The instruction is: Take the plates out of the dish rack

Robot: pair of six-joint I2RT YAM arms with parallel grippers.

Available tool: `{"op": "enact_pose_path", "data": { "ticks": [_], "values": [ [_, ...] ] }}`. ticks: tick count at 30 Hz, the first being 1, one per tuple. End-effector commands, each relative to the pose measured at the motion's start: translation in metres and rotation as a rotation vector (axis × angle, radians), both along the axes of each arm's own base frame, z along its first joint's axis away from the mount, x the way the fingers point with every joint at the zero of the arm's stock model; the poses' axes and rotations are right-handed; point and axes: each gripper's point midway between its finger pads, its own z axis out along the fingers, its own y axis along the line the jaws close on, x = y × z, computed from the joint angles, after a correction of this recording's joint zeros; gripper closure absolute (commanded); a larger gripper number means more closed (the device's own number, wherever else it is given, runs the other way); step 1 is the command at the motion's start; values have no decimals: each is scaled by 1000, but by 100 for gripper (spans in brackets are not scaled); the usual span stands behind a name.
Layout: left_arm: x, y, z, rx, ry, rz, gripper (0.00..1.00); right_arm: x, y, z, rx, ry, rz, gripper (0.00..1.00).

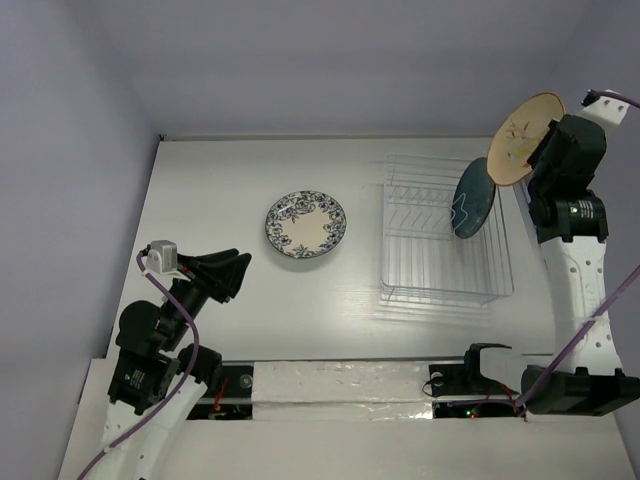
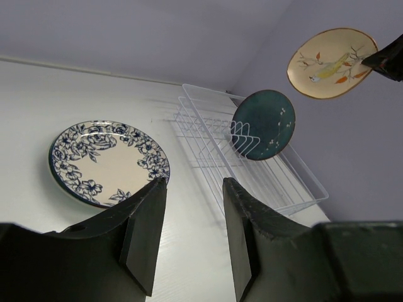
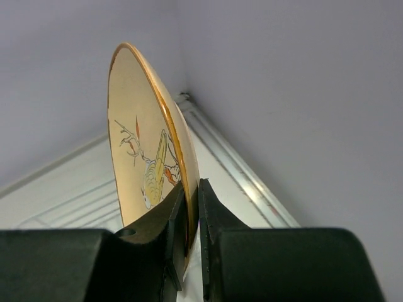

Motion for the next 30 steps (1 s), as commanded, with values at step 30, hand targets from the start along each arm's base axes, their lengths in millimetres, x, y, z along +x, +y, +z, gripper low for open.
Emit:
{"op": "enact_pose_path", "data": {
  "ticks": [30],
  "values": [
    [8,5,11,-18,-7,43,61,58,393,-93,861,-123,1142,100]
  ]
}}
